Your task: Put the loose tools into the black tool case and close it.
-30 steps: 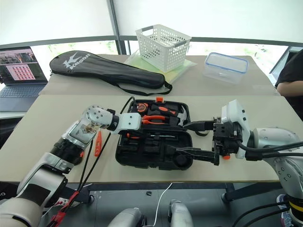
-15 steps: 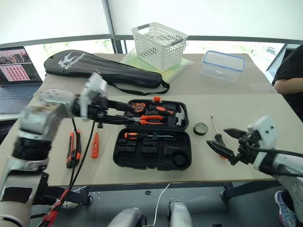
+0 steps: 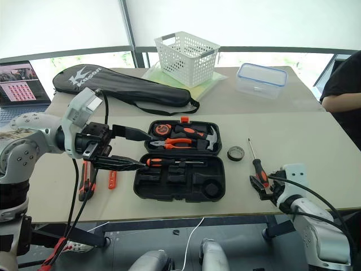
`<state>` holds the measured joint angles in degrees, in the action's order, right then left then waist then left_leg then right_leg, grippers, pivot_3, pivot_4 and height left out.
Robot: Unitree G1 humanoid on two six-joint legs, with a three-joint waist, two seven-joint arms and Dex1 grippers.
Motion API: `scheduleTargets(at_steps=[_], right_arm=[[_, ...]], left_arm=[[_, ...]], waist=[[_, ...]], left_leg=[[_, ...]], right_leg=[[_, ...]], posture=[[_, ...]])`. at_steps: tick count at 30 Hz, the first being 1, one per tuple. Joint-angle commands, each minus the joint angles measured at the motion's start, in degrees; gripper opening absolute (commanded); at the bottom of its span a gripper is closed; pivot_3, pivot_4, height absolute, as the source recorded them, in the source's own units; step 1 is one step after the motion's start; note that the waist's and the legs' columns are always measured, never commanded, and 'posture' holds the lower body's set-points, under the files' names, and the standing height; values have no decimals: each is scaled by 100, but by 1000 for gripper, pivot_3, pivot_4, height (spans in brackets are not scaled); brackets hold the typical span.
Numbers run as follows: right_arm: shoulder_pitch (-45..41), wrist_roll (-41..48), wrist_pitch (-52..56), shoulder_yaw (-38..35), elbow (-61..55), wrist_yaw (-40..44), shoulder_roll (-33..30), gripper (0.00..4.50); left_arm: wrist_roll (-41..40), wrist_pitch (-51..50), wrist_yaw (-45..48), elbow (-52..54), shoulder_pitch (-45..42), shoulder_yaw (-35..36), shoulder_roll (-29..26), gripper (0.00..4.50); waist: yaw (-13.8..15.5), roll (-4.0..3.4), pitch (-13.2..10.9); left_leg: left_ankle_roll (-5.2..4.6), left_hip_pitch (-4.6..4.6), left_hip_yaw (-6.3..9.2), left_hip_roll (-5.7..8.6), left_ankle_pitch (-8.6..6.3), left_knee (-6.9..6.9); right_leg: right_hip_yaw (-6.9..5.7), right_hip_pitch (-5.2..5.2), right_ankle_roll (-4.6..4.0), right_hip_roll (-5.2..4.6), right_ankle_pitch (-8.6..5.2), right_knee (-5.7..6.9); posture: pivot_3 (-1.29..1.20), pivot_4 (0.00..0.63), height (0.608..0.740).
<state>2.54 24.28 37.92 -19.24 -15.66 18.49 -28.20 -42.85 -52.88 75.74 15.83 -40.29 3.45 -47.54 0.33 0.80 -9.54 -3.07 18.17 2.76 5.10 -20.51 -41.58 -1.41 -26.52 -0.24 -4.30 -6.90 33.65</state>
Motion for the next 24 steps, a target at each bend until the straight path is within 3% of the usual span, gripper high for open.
scheduleTargets(at_steps=[1,7,11,15,20,24], right_arm=[[21,-77,-299,-109,-14,-54,105,3068],[-523,184,-130,-593,-308,-193,-145,1093],[-1412,679,-24,-344,-175,1042,-1004,1032],[-2148,920,-273,1102,-287,3391,-1780,1032],[-3173,25,-1084,2823,318,4557,-1651,1032],[-3525,-668,-1721,3495,873,4928,-1545,1032]], left_arm=[[31,293,23,115,106,99,-194,4500],[105,529,-58,91,403,109,-357,4500],[208,700,39,80,682,137,-590,4500],[432,1069,487,105,1138,70,-1044,4500],[545,1333,611,55,1355,51,-1257,4500],[546,1398,576,125,1426,98,-1306,4500]], waist=[[-22,0,0],[-55,-2,-1],[-119,-10,-6],[-143,-1,-3],[-133,4,-6],[-38,5,-7]], left_leg=[[0,0,-1,0,0,5],[6,-6,-8,1,4,30],[4,-4,-24,6,4,33],[8,-15,-21,-11,6,69],[5,-2,-21,-20,6,71],[-7,12,-5,0,-1,61]], right_leg=[[1,-2,-1,0,-1,-1],[11,-10,-5,-1,-4,-2],[31,-19,-4,-1,-3,0],[21,-14,-18,9,-12,-17],[11,-21,-27,10,-14,-35],[-27,-24,-16,4,-8,-45]], posture=[[0,150,740],[0,150,740],[0,150,740],[0,150,740],[0,150,740],[0,150,740]])
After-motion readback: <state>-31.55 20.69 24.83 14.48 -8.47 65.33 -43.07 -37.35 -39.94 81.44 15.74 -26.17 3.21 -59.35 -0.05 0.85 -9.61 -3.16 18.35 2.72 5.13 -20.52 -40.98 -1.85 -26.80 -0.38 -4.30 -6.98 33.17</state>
